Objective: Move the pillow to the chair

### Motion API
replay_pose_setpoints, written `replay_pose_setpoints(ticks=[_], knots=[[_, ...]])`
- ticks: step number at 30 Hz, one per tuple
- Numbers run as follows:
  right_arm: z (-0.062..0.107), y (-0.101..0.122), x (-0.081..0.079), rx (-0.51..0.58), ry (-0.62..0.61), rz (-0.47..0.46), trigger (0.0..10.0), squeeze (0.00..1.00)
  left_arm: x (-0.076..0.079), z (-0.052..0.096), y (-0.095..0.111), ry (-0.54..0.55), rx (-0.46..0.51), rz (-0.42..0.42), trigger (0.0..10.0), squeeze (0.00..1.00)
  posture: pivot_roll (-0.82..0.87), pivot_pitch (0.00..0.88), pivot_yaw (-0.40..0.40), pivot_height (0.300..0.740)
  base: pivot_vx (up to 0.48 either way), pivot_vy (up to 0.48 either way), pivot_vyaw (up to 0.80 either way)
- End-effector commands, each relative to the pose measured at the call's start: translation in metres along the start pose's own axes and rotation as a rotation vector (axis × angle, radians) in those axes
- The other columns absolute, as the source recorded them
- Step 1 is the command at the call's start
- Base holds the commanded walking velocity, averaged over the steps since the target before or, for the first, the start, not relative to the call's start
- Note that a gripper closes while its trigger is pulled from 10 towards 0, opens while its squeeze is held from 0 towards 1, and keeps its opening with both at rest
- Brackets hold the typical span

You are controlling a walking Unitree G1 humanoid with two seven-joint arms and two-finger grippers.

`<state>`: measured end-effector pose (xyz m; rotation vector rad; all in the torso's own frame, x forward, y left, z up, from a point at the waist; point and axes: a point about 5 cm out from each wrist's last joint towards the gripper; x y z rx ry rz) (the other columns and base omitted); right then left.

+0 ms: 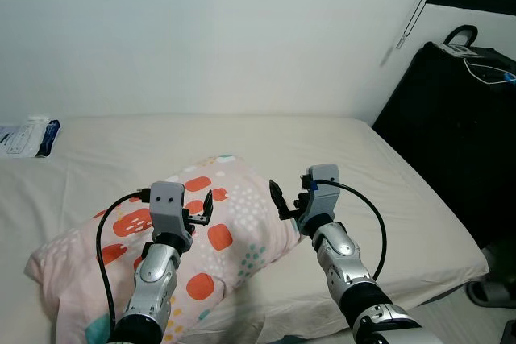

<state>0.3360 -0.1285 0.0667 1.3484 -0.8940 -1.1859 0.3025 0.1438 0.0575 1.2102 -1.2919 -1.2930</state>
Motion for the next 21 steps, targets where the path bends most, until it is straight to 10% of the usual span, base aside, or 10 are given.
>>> replay_pose_setpoints(ticks=[1,21], knots=[[0.004,-0.005,0.020,-0.051,-0.122,0.001,10.0,0.00,-0.008,0.004,-0.004,0.076,-0.016,-0.001,10.0,0.00,0.05,0.017,-0.188,0.740,0.000,0.000,0.00],[0.041,-0.033,0.039,-0.003,-0.284,0.004,10.0,0.00,-0.016,0.009,-0.006,0.085,-0.024,-0.047,10.0,0.00,0.07,0.000,-0.014,0.740,0.000,0.000,0.00]])
Point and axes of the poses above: a point about 5 cm out from each wrist's last joint towards the gripper, its own z axis pointing back from the gripper into the wrist, its own y axis along the axis of the wrist's last joint, x = y × z, and after that the axes turned 5 degrees about -z, right-handed
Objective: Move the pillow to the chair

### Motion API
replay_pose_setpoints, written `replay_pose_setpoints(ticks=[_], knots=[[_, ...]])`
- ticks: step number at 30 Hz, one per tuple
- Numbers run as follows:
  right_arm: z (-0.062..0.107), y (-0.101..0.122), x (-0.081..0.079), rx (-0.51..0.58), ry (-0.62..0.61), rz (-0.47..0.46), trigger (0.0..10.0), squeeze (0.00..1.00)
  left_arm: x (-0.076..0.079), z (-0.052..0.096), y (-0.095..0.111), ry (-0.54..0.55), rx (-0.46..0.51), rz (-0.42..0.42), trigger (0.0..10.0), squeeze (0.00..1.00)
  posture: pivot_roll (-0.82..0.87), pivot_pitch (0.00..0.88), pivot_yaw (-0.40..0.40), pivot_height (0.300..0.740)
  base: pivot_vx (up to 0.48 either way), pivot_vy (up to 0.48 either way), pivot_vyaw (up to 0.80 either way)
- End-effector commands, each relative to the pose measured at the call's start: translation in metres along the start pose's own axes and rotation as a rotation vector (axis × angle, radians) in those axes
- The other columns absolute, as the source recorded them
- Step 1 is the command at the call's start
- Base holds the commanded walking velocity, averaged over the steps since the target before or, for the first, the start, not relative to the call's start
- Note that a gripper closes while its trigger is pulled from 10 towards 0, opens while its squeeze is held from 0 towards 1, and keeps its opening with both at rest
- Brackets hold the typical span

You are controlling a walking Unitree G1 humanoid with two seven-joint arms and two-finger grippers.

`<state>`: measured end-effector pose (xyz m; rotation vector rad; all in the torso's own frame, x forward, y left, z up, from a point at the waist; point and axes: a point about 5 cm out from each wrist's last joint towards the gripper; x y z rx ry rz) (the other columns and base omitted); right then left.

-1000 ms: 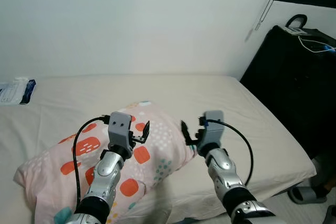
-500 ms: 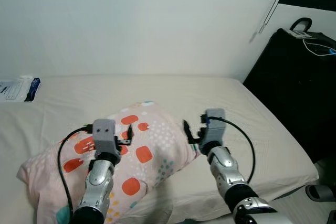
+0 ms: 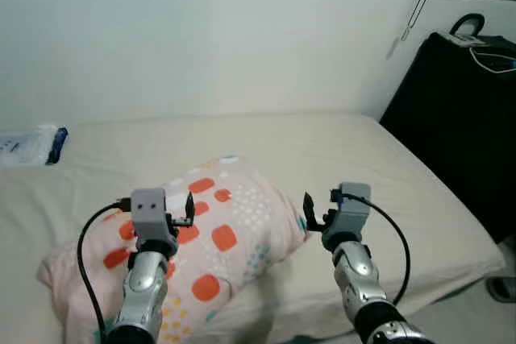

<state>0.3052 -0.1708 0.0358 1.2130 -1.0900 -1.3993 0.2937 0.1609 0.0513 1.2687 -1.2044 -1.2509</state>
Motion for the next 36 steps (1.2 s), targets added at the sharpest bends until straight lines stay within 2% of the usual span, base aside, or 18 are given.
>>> replay_pose_setpoints(ticks=[1,5,10,13,15,17,20,23,27,30,34,36], knots=[[0.005,-0.006,0.002,-0.010,-0.012,0.014,10.0,0.00,0.000,-0.002,0.001,0.004,-0.010,-0.010,10.0,0.00,0.07,0.000,-0.009,0.740,0.000,0.000,0.00],[0.015,-0.017,0.002,-0.024,-0.044,0.002,10.0,0.00,-0.007,-0.006,0.004,0.046,-0.010,0.035,10.0,0.00,0.07,0.000,0.047,0.740,0.000,0.000,0.00],[0.018,-0.020,0.000,-0.018,-0.055,-0.006,10.0,0.00,-0.008,-0.006,0.003,0.011,-0.022,0.023,10.0,0.00,0.06,0.000,0.066,0.740,0.000,0.000,0.00],[0.022,-0.027,0.002,-0.061,-0.059,-0.021,10.0,0.00,-0.006,-0.002,-0.011,-0.061,-0.113,-0.010,10.0,0.00,0.03,0.000,0.083,0.740,0.000,0.000,0.00],[0.025,-0.033,0.002,-0.096,-0.034,-0.011,10.0,0.00,-0.002,0.002,-0.016,-0.148,-0.144,-0.062,10.0,0.00,0.03,0.000,0.081,0.740,0.000,0.000,0.00],[0.025,-0.034,0.002,-0.103,-0.028,-0.012,10.0,0.00,-0.001,0.003,-0.018,-0.165,-0.157,-0.068,10.0,0.00,0.03,0.000,0.081,0.740,0.000,0.000,0.00],[0.027,-0.038,-0.008,-0.128,0.048,-0.020,10.0,0.00,-0.004,0.009,-0.021,-0.181,-0.164,-0.066,10.0,0.00,0.02,0.000,0.056,0.740,0.000,0.000,0.00],[0.026,-0.040,-0.019,-0.158,0.154,0.032,10.0,0.00,-0.010,0.012,-0.022,-0.135,-0.170,-0.025,10.0,0.00,0.03,0.000,0.027,0.740,0.000,0.000,0.00],[0.024,-0.040,-0.025,-0.172,0.206,0.068,10.0,0.00,-0.008,0.013,-0.021,-0.118,-0.157,-0.016,10.0,0.00,0.05,0.000,-0.015,0.740,0.000,0.000,0.00],[0.021,-0.037,-0.025,-0.175,0.218,0.075,10.0,0.00,-0.005,0.015,-0.022,-0.115,-0.165,-0.007,10.0,0.00,0.06,0.000,-0.029,0.740,0.000,0.000,0.00],[0.020,-0.034,-0.017,-0.163,0.219,0.074,10.0,0.00,-0.001,0.023,-0.026,-0.153,-0.168,-0.077,10.0,0.00,0.08,0.000,-0.041,0.740,0.000,0.000,0.00],[0.017,-0.028,-0.012,-0.145,0.215,0.046,10.0,0.00,-0.001,0.025,-0.025,-0.141,-0.162,-0.063,10.0,0.00,0.10,0.000,-0.050,0.740,0.000,0.000,0.00]])
Point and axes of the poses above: a point about 5 cm out from each wrist's last joint towards the gripper, its own z axis pointing back from the gripper into the wrist, its own y axis along the axis of the wrist's last joint, x = y × z, and after that the axes turned 5 degrees about -z, right-handed
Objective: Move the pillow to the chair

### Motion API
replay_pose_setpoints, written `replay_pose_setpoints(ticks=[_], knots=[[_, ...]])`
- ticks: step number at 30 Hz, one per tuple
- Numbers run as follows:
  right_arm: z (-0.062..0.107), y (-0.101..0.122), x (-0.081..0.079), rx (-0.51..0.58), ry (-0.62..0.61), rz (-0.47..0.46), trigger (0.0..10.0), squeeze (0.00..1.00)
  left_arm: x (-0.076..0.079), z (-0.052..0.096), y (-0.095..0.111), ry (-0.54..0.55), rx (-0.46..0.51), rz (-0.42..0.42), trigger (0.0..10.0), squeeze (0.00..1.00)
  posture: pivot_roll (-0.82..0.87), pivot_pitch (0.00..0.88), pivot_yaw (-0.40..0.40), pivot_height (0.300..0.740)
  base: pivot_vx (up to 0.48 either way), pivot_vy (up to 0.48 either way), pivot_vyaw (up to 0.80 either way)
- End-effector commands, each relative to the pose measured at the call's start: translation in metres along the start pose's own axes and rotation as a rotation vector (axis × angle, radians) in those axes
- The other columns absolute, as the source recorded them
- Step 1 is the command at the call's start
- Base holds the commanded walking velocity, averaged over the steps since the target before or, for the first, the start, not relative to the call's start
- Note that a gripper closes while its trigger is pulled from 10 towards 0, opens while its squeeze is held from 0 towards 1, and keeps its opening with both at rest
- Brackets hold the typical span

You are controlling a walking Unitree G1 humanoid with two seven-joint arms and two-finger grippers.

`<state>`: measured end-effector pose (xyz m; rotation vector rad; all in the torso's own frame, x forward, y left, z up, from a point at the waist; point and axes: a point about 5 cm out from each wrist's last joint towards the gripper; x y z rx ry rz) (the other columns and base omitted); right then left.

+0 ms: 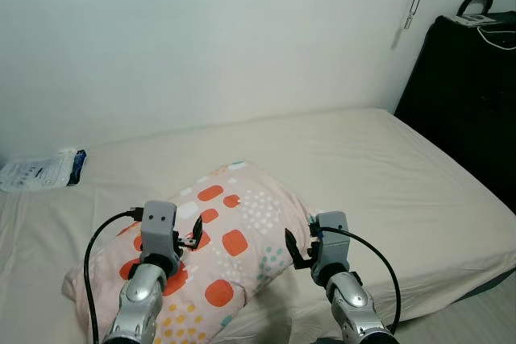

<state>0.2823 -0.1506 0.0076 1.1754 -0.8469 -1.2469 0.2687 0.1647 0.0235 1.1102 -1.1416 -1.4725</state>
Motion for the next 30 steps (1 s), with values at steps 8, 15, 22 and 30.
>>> replay_pose_setpoints(ticks=[8,15,22,30], knots=[[0.002,0.003,0.015,0.015,-0.083,-0.053,10.0,0.00,0.002,0.007,-0.003,0.032,0.008,0.020,10.0,0.00,0.07,0.000,-0.053,0.740,0.000,0.000,0.00],[0.039,-0.011,0.036,0.096,-0.185,-0.103,10.0,0.00,0.023,-0.003,0.011,0.010,0.053,0.028,10.0,0.00,0.03,0.000,-0.031,0.740,0.000,0.000,0.00],[0.062,-0.016,0.034,0.120,-0.234,-0.128,10.0,0.00,0.024,-0.012,0.025,-0.009,0.091,0.021,10.0,0.00,0.04,0.000,-0.026,0.740,0.000,0.000,0.00],[0.065,-0.009,0.027,0.143,-0.187,-0.148,10.0,0.00,0.026,-0.014,0.038,-0.057,0.125,0.045,10.0,0.00,0.03,0.000,-0.022,0.740,0.000,0.000,0.00]])
Point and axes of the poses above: a point about 5 cm out from each wrist's last joint towards the gripper, its own z axis pointing back from the gripper into the wrist, its own y axis along the axis of the wrist's last joint, x = y × z, and after that the axes turned 5 degrees about -z, right-handed
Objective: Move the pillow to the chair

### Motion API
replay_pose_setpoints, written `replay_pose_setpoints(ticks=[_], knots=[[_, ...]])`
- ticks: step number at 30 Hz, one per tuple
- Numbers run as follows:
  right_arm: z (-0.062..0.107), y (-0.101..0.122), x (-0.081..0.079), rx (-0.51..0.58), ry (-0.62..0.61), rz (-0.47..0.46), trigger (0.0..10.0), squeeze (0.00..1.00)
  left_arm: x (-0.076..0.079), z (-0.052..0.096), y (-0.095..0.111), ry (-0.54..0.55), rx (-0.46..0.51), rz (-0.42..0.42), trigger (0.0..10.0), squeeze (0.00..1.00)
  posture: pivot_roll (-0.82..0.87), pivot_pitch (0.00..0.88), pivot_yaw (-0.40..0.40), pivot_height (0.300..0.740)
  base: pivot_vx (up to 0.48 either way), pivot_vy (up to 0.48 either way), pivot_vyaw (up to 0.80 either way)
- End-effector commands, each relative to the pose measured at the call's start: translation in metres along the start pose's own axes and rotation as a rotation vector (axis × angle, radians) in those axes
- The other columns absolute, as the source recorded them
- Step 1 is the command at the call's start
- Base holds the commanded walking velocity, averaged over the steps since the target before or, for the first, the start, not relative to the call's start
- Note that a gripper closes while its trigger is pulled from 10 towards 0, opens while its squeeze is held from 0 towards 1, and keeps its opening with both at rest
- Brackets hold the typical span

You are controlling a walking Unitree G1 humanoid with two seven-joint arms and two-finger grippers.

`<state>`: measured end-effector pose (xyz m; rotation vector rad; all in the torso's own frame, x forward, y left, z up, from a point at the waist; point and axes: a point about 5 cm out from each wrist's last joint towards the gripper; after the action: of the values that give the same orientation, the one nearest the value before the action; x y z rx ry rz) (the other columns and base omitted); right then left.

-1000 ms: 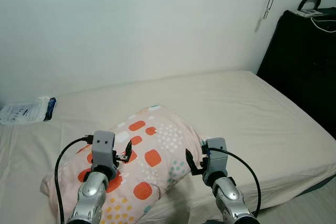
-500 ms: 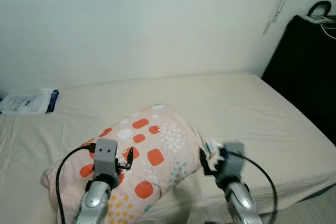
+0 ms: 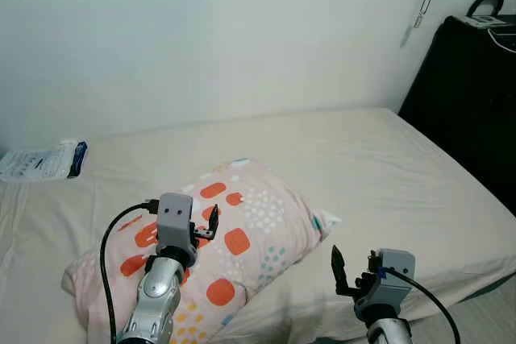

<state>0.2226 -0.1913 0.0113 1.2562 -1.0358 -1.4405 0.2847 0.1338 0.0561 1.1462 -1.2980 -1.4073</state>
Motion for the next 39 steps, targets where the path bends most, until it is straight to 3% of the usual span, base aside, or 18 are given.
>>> replay_pose_setpoints(ticks=[1,5,7,13,14,17,20,23,27,30,32,39], knots=[[0.000,0.000,-0.002,-0.008,0.006,-0.019,10.0,0.00,0.002,0.001,-0.001,-0.019,-0.009,0.005,10.0,0.00,0.03,0.000,-0.022,0.740,0.000,0.000,0.00],[-0.006,0.003,-0.009,-0.017,0.020,-0.027,10.0,0.00,0.004,-0.001,0.006,-0.052,0.011,0.000,10.0,0.00,0.07,0.000,-0.097,0.740,0.000,0.000,0.00],[-0.006,0.003,-0.009,-0.017,0.020,-0.027,10.0,0.00,0.004,-0.001,0.006,-0.052,0.011,0.000,10.0,0.00,0.07,0.000,-0.097,0.740,0.000,0.000,0.00],[0.015,-0.002,-0.015,-0.100,0.099,-0.007,10.0,0.00,0.005,-0.001,0.008,-0.042,0.022,0.014,10.0,0.00,0.07,0.000,-0.126,0.740,0.000,0.000,0.00],[0.022,-0.004,-0.012,-0.125,0.091,0.011,10.0,0.00,0.006,0.000,0.005,-0.052,0.000,-0.015,10.0,0.00,0.08,0.000,-0.166,0.740,0.000,0.000,0.00],[0.023,-0.001,-0.012,-0.128,0.088,0.017,10.0,0.00,0.006,0.000,0.009,-0.074,0.009,-0.031,10.0,0.00,0.08,0.000,-0.169,0.740,0.000,0.000,0.00],[0.019,0.000,-0.017,-0.138,0.130,0.004,10.0,0.00,0.002,-0.006,0.012,-0.042,0.015,-0.001,10.0,0.00,0.08,0.000,-0.147,0.740,0.000,0.000,0.00],[0.005,0.000,-0.011,-0.120,0.063,-0.019,10.0,0.00,-0.002,-0.007,0.014,-0.015,0.013,0.006,10.0,0.00,0.07,0.000,-0.102,0.740,0.000,0.000,0.00],[-0.003,0.003,-0.015,-0.112,0.057,0.022,10.0,0.00,-0.005,-0.007,0.013,-0.004,0.000,0.014,10.0,0.00,0.04,0.000,-0.037,0.740,0.000,0.000,0.00],[-0.007,-0.001,-0.016,-0.145,0.044,0.045,10.0,0.00,-0.006,-0.007,0.010,-0.005,-0.016,0.010,10.0,0.00,0.03,0.000,-0.025,0.740,0.000,0.000,0.00],[-0.011,-0.007,-0.017,-0.202,0.034,0.142,10.0,0.00,-0.006,-0.007,0.007,-0.023,-0.037,-0.017,10.0,0.00,0.02,0.000,-0.015,0.740,0.000,0.000,0.00],[-0.015,-0.008,-0.015,-0.188,0.022,0.093,10.0,0.00,0.000,-0.004,-0.001,-0.105,-0.048,-0.027,10.0,0.00,0.03,0.000,-0.022,0.740,0.000,0.000,0.00]])
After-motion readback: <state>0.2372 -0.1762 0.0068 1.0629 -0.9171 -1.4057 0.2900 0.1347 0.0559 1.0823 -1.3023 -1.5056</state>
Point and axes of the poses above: a point about 5 cm out from each wrist's last joint towards the gripper, its own z axis pointing back from the gripper into the wrist, its own y axis along the axis of the wrist's last joint, x = y × z, and after that the axes turned 5 degrees about -z, right-handed
